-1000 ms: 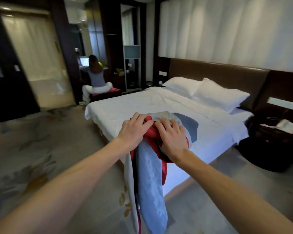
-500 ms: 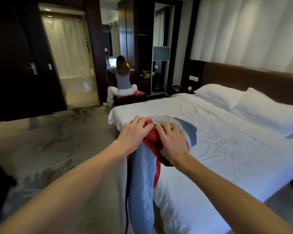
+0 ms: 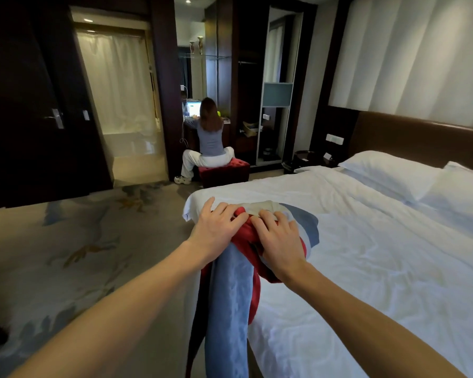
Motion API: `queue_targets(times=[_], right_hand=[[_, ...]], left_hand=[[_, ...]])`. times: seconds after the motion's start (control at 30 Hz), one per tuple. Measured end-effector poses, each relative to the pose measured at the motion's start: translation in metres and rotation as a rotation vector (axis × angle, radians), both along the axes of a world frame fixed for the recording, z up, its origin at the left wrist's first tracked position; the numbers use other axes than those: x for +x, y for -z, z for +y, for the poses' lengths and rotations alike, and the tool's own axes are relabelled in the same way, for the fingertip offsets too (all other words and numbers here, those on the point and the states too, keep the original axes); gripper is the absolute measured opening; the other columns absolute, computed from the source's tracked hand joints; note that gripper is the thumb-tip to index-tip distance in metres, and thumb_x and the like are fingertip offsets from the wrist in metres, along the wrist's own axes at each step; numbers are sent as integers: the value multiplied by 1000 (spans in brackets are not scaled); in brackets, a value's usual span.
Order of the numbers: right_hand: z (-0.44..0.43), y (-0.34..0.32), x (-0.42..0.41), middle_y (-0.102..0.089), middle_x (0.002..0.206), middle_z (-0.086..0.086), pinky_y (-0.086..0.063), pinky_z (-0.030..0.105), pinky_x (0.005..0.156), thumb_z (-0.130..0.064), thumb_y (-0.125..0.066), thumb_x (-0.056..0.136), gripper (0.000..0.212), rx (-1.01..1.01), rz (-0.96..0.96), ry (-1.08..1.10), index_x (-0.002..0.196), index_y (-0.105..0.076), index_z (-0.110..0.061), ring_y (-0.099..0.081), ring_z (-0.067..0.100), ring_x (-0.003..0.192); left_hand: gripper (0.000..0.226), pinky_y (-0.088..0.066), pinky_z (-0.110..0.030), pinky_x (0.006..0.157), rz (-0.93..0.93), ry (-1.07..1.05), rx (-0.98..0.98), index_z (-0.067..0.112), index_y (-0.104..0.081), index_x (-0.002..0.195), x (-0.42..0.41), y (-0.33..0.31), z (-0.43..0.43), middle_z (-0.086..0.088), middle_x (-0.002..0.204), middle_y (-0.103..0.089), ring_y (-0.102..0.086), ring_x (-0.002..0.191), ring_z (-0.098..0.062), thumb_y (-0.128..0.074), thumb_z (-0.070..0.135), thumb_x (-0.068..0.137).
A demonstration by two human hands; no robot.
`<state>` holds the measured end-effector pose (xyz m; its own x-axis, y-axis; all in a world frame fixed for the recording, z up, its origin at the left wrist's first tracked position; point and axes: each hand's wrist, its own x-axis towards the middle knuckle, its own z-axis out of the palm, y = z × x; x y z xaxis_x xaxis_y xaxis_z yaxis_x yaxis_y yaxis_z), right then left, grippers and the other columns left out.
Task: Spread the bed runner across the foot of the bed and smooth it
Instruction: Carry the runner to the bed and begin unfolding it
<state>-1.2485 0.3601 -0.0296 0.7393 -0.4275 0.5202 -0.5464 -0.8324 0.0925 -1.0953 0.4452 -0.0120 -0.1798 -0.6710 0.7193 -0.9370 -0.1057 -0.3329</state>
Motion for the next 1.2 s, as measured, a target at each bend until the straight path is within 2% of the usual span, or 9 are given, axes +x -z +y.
queue_targets(times=[0.2,0.33,0.5,0.63,0.9,1.07,1.2], right_hand=[[-70,1,65,-56,122,7,-48,47,84,-31,-73,77,55,-20,-15,-32,125,-50,-19,-53,34,105],[-130,-10,125,-58,117,9,-49,46,77,-28,-75,74,52,-34,-34,-32,120,-54,-17,-56,34,100],[-195,-11,187,-57,121,9,-51,48,80,-33,-79,72,58,-41,1,0,121,-52,-19,-55,35,105],[-242,-6,229,-56,121,7,-50,45,76,-32,-79,71,60,-55,27,69,122,-50,-20,-54,33,104],[-321,-15,296,-55,121,3,-48,43,82,-33,-77,73,60,-61,5,268,124,-47,-23,-53,29,105],[-361,-25,308,-54,121,4,-47,44,84,-30,-80,65,71,-48,-16,411,126,-44,-23,-50,28,104],[-396,-27,303,-53,122,5,-46,46,87,-30,-80,66,71,-53,-16,511,126,-43,-23,-50,29,106]], left_hand=[[23,-50,-39,66,-22,4,33,17,-67,97,67,5,-69,-7,97,-68,-63,82,-25,-51,8,83],[23,-48,-37,67,-24,-8,23,18,-66,101,129,-4,-129,-6,100,-67,-63,85,-24,-50,11,85],[20,-48,-38,68,-22,27,-6,18,-65,101,194,-3,-196,-6,101,-67,-62,84,-25,-56,11,86],[18,-47,-41,71,-18,87,11,17,-63,103,239,0,-250,-8,104,-66,-62,86,-26,-56,12,87],[21,-47,-40,69,-41,249,30,18,-64,101,316,-15,-362,-5,97,-66,-62,83,-24,-49,10,89],[25,-47,-41,69,-49,387,47,17,-64,104,332,-30,-425,-7,102,-66,-62,86,-26,-52,8,85],[26,-47,-39,68,-37,500,30,16,-66,103,327,-32,-475,-7,102,-67,-63,86,-26,-50,8,84]])
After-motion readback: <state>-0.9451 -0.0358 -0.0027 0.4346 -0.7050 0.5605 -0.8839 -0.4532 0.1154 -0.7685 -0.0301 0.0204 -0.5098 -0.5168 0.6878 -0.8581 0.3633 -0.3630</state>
